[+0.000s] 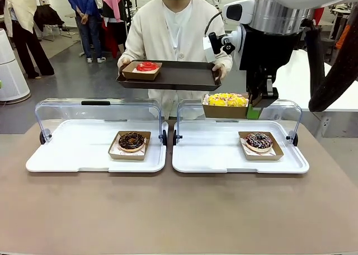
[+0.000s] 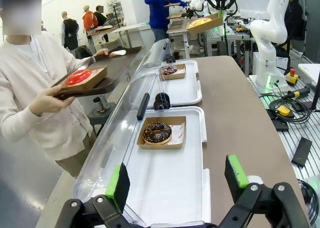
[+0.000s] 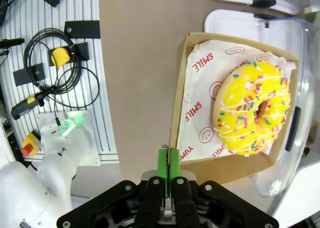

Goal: Provide the desired donut to the person.
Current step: Pick up and lift the Paper togo box containing the Donut pointed at by the person, then place the picked Paper togo box onto the Handle tray extended by the person.

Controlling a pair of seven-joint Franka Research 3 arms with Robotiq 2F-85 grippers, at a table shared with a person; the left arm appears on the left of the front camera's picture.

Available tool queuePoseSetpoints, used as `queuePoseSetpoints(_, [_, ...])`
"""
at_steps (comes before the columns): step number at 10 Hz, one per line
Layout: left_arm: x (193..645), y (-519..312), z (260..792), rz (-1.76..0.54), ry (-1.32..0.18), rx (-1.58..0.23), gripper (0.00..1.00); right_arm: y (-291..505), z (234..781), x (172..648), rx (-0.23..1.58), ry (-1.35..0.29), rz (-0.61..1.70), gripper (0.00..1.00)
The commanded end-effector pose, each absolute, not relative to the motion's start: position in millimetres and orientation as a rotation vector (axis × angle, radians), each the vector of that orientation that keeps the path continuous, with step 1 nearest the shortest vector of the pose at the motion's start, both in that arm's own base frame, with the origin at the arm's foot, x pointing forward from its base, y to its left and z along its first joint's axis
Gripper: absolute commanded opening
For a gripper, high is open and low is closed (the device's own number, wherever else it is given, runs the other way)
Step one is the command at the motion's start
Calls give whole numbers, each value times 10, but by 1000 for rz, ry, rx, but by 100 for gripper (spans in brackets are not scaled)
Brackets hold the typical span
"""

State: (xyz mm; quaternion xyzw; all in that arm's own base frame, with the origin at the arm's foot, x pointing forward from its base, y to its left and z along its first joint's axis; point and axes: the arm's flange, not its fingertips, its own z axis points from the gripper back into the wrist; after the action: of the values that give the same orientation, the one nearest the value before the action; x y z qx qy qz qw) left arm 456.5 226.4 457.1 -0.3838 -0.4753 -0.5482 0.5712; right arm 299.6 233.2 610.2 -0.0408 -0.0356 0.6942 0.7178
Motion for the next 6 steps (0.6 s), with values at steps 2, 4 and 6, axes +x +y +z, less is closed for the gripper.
queuePoseSetpoints(2, [4564, 2272, 4599, -1282, -1127, -908, 100, 2307, 6078, 2960, -103, -81, 1528, 0])
queuePoseSetpoints(4, [4564, 2272, 4599, -1282, -1127, -908, 100, 2307, 6078, 2960, -103, -81, 1528, 0])
queuePoseSetpoints(6, [4564, 2272, 4599, -1282, -1127, -908, 100, 2307, 6078, 2960, -103, -81, 1528, 0])
